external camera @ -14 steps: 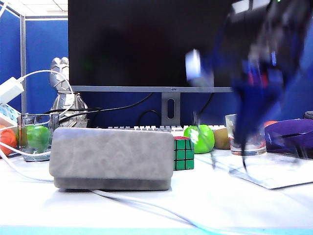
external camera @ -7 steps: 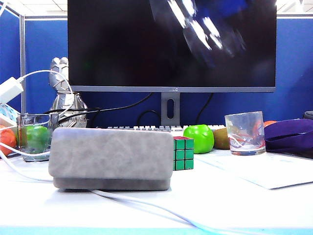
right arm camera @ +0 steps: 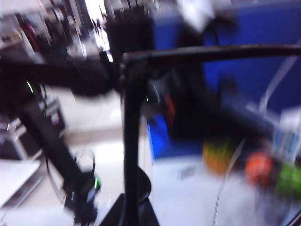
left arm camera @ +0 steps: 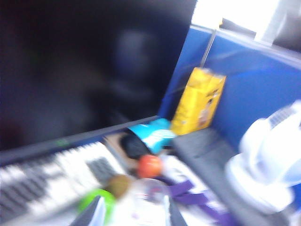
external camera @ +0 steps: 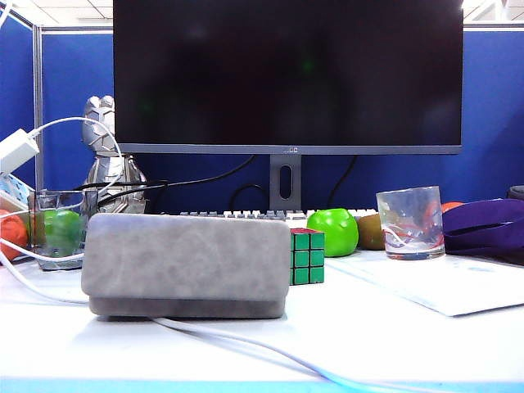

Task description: Pick up the glasses, fold the temples of the glasses, place the glasses into the glasses case, and finally close the glasses case.

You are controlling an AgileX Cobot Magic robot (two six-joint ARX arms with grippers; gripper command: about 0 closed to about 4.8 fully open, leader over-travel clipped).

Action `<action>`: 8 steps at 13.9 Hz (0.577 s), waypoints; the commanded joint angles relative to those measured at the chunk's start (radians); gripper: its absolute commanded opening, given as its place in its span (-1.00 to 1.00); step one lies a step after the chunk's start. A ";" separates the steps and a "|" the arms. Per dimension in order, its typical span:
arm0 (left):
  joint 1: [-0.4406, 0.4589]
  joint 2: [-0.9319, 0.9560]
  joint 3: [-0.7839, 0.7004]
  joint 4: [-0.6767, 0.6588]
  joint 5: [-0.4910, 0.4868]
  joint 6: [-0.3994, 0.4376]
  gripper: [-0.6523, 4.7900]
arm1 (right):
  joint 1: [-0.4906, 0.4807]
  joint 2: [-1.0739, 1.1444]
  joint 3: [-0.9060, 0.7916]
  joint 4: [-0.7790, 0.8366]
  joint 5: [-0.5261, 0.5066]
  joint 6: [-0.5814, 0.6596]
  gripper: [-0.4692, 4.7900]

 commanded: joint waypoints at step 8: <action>-0.018 0.056 0.002 0.171 0.344 -0.250 -0.63 | 0.031 -0.011 0.001 0.214 -0.113 0.178 -0.84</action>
